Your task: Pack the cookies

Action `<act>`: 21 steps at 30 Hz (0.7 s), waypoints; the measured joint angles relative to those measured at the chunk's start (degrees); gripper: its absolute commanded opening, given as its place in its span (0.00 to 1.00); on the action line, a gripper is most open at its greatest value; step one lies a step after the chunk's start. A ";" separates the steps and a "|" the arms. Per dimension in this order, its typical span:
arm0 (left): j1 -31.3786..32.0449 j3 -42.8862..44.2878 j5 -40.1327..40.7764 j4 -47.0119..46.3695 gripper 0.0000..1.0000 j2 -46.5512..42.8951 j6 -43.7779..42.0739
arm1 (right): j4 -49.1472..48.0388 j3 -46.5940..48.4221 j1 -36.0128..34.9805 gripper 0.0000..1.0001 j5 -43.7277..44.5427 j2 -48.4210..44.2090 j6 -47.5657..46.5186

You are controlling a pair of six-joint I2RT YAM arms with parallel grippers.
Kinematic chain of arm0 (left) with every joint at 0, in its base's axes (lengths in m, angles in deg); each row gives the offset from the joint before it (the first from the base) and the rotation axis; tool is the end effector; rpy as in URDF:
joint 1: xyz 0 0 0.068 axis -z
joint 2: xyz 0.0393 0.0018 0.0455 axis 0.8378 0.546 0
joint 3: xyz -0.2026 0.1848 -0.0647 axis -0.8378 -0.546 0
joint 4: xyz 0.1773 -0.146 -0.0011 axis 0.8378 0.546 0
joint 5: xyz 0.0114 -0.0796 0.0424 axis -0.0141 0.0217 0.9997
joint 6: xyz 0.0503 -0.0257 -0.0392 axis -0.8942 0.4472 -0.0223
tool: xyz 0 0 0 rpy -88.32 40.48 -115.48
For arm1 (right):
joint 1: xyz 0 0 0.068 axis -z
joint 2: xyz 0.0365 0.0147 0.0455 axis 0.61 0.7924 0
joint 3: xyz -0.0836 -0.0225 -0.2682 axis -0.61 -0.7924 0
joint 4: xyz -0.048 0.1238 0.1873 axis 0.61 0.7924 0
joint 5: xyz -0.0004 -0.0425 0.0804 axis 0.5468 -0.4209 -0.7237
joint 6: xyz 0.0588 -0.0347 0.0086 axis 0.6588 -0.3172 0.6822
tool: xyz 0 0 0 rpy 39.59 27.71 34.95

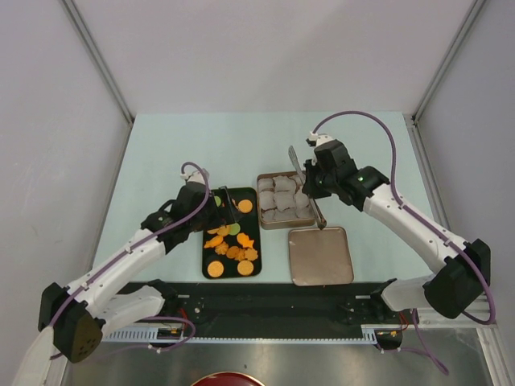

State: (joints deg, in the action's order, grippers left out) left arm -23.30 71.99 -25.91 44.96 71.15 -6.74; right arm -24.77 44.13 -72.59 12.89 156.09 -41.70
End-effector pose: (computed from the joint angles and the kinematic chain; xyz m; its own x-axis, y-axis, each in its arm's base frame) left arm 0.1584 -0.1001 0.2583 -0.7569 -0.2983 -0.5815 -0.0027 0.8912 -0.4537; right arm 0.2229 0.1511 0.3260 -0.6941 -0.1305 -0.7079 -0.3404 0.9260 0.1631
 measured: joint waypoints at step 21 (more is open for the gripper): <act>-0.04 0.00 10.29 8.41 1.00 -3.45 -1.01 | 1.70 -0.74 -14.01 0.46 1.42 -1.09 -0.15</act>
State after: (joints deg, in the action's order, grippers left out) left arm -23.35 71.99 -15.61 53.38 67.69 -7.74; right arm -23.07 43.39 -86.60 14.31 155.00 -41.86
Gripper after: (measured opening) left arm 0.996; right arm 0.441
